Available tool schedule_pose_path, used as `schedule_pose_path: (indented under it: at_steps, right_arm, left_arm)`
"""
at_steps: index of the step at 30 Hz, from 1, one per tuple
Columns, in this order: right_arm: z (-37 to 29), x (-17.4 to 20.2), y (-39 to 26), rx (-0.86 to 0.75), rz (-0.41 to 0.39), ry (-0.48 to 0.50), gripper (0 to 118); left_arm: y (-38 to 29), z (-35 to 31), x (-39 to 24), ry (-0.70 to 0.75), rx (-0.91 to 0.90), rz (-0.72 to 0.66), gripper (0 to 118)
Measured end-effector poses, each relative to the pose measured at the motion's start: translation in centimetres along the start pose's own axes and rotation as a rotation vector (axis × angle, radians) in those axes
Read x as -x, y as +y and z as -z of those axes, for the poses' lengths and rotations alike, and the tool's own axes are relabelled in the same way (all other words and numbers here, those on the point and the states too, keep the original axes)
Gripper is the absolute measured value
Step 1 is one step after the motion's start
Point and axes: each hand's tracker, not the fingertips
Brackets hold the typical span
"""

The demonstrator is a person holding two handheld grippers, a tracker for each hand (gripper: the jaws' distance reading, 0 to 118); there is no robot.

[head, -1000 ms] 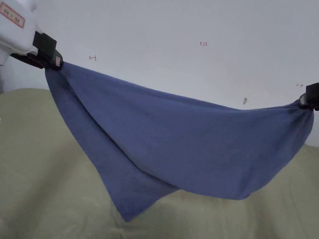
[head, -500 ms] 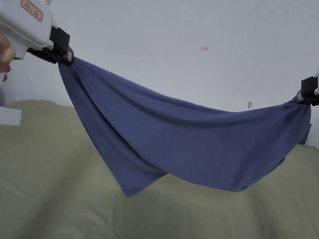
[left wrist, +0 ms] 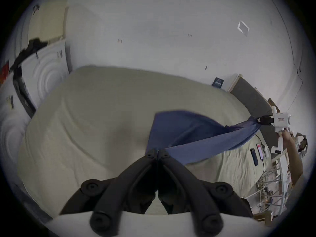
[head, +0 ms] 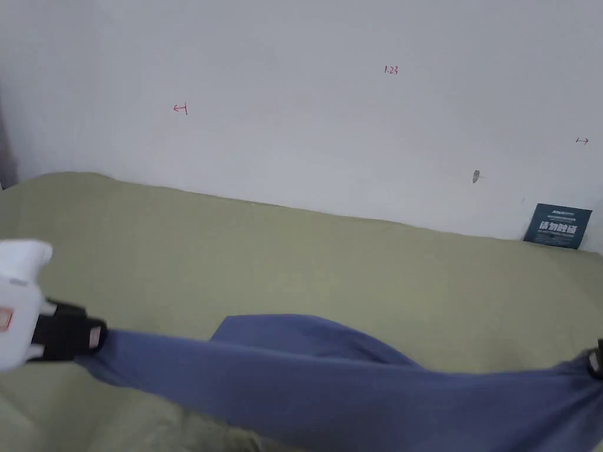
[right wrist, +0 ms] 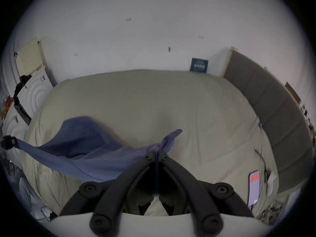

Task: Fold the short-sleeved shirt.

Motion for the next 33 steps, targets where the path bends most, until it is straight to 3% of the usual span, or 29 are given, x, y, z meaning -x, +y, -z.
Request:
schedule_pose_path:
  at_steps: [6,19,20,21,22,23,24,27,33]
  right_arm:
    - [-1.7,-0.6,-8.4,0.027,0.012,-0.002,3]
    - [0.9,-3.4,-21.4,0.151,0.161,0.003,3]
    - [1.0,-3.6,-21.5,0.140,0.172,0.011,6]
    - [0.8,-3.5,-21.6,0.130,0.182,0.022,19]
    - [0.7,-3.6,-21.5,0.136,0.183,0.021,46]
    - [0.6,-3.6,-21.2,0.150,0.181,0.011,93]
    - [0.3,-3.8,-21.0,0.175,0.170,-0.002,112]
    - [-2.4,-3.5,-20.5,0.136,0.141,0.014,110]
    - [-5.3,-0.7,-19.4,0.110,0.125,-0.018,108]
  left_arm:
    - [-7.8,-0.8,0.7,-0.028,0.096,-0.011,1]
    - [-20.4,3.3,2.1,-0.028,0.262,-0.126,1]
    - [-20.6,3.3,2.0,-0.036,0.245,-0.131,5]
    - [-20.6,3.2,2.0,-0.035,0.223,-0.132,19]
    - [-20.7,2.9,1.9,-0.029,0.210,-0.133,49]
    - [-20.6,2.6,1.8,-0.011,0.211,-0.139,94]
    - [-20.4,2.1,1.6,0.021,0.224,-0.145,105]
    - [-19.3,-0.6,0.8,0.008,0.204,-0.146,104]
    - [-15.6,-2.0,-4.0,0.118,0.114,0.040,104]
